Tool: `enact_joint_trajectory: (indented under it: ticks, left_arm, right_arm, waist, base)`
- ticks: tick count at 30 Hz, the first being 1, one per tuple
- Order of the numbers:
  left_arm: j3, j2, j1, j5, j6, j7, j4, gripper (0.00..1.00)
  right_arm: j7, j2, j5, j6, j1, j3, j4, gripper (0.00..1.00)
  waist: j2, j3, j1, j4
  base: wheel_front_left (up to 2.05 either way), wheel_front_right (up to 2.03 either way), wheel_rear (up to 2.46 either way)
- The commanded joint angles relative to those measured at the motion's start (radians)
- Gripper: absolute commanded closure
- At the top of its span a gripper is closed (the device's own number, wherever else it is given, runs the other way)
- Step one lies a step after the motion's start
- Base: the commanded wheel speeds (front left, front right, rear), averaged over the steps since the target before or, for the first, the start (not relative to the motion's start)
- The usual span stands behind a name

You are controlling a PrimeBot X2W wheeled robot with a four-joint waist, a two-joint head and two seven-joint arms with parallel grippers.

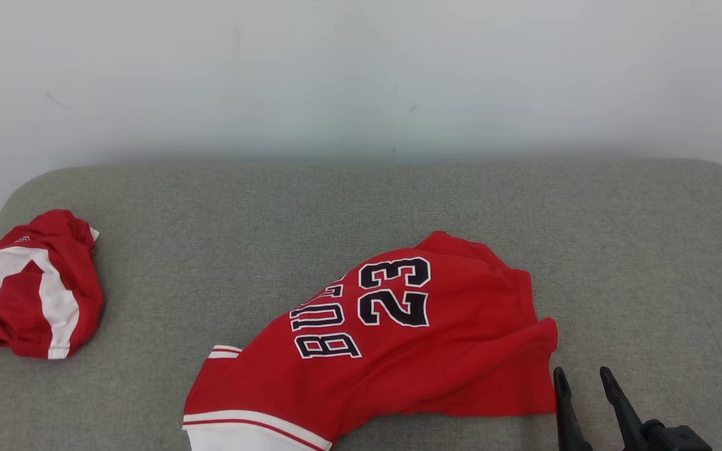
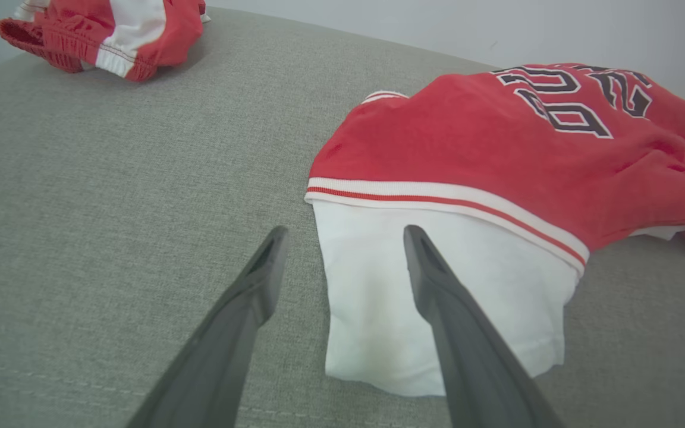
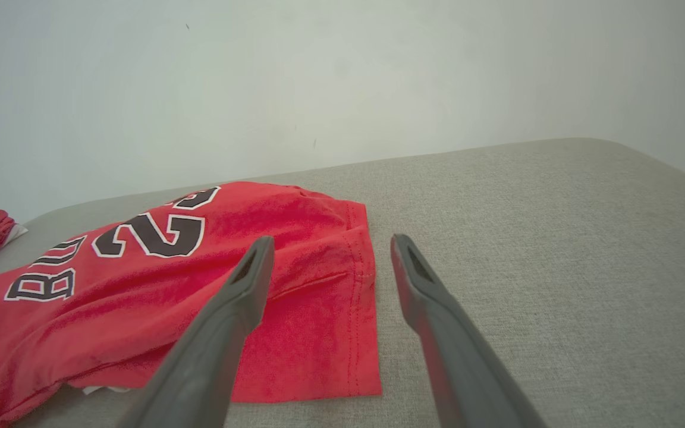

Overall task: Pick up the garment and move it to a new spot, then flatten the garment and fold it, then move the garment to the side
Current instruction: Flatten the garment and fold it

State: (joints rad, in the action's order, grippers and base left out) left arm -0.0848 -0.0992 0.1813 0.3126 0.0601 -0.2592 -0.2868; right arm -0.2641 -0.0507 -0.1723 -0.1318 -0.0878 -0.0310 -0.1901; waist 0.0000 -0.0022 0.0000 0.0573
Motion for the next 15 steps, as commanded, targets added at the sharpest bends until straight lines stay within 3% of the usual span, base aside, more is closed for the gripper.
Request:
enact_joint_trajectory:
  ticks: [1, 15]
  left_arm:
    - [0.009, 0.008, 0.004, -0.007, -0.004, -0.006, -0.011, 0.0]
    - [0.101, 0.049, 0.025, -0.073, 0.026, -0.007, 0.085, 0.0]
  right_arm:
    - [0.0, 0.001, 0.012, 0.002, -0.007, -0.009, -0.005, 0.0]
    - [-0.001, -0.034, 0.088, 0.002, 0.091, -0.032, -0.16, 0.0]
  waist:
    - [0.0, 0.001, 0.0, -0.002]
    - [0.0, 0.019, 0.0, 0.032]
  base:
    - [0.0, 0.0, 0.0]
    - [0.0, 0.0, 0.0]
